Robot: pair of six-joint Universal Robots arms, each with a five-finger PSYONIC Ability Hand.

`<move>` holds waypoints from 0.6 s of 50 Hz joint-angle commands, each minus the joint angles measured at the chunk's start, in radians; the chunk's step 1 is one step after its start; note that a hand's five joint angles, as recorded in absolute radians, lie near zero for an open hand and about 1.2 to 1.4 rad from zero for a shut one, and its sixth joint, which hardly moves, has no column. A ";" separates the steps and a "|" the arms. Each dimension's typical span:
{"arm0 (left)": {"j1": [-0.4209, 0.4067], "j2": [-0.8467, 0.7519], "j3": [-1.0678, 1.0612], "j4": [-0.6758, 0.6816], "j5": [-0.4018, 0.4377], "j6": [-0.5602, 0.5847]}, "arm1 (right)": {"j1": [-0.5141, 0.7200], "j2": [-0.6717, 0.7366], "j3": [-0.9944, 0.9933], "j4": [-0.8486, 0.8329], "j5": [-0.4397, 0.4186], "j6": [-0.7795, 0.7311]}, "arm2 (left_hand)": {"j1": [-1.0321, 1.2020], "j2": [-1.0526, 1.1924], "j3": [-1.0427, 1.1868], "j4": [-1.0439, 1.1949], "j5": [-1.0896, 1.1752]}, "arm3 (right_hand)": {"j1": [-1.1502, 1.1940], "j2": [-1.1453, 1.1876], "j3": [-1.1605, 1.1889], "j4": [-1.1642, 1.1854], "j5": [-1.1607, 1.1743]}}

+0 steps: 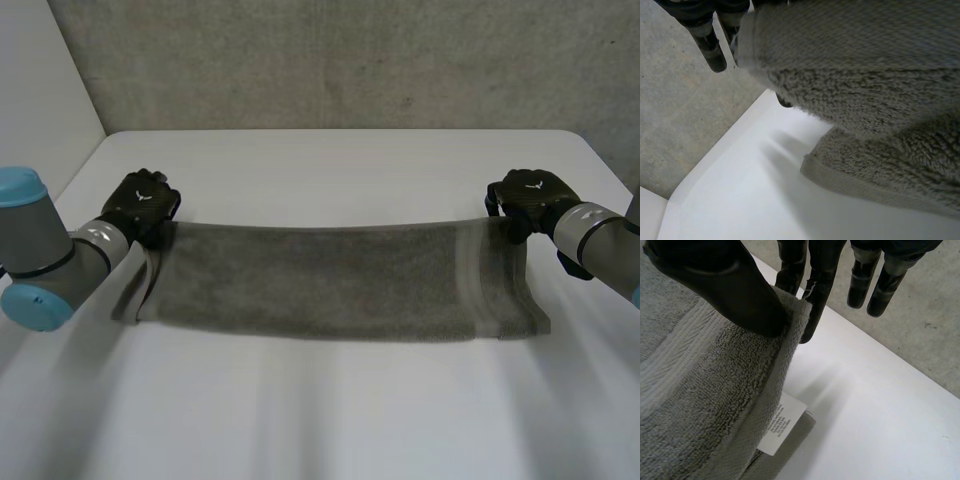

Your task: Fold the towel.

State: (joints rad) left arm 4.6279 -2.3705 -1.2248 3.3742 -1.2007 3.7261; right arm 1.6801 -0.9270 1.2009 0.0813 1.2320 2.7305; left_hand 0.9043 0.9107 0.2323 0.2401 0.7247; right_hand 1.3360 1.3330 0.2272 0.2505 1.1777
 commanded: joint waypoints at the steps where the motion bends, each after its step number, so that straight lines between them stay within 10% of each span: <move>1: 0.000 -0.042 0.056 -0.001 0.000 0.000 | 0.006 0.045 -0.055 0.000 0.023 -0.003 | 0.002 -0.004 -0.058 -0.066 0.007 | 0.060 0.063 -0.053 -0.076 0.044; 10: -0.003 -0.075 0.105 -0.019 0.000 0.000 | 0.010 0.086 -0.093 -0.006 0.027 -0.003 | 0.469 0.462 -0.058 -0.066 0.474 | 0.060 0.063 -0.053 -0.076 0.044; 20: -0.004 -0.095 0.131 -0.021 -0.007 -0.002 | 0.032 0.134 -0.138 -0.014 0.033 -0.003 | 0.372 0.366 -0.058 -0.066 0.377 | 0.060 0.063 -0.053 -0.076 0.044; 24: -0.004 -0.096 0.125 -0.022 -0.011 0.001 | 0.033 0.145 -0.141 -0.026 0.053 -0.003 | -0.008 -0.015 -0.058 -0.066 -0.003 | 0.060 0.063 -0.053 -0.076 0.044; 26: -0.006 -0.096 0.122 -0.022 -0.013 0.001 | 0.035 0.151 -0.142 -0.032 0.066 -0.005 | -0.199 -0.205 -0.058 -0.066 -0.193 | -0.162 -0.159 -0.053 -0.076 -0.178; 27: -0.006 -0.095 0.120 -0.022 -0.013 0.000 | 0.036 0.157 -0.142 -0.037 0.076 -0.008 | -0.285 -0.291 -0.058 -0.066 -0.280 | -0.644 -0.641 -0.053 -0.076 -0.661; 30: -0.006 -0.093 0.119 -0.022 -0.016 0.000 | 0.044 0.163 -0.142 -0.044 0.099 -0.011 | -0.324 -0.330 -0.058 -0.066 -0.318 | -0.813 -0.810 -0.053 -0.076 -0.829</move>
State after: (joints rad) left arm 4.6225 -2.4665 -1.0994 3.3517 -1.2120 3.7264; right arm 1.7153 -0.7776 1.0586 0.0527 1.2935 2.7253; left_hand 0.6781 0.6783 0.2323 0.2401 0.4923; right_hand 0.9766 0.9735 0.2272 0.2505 0.8109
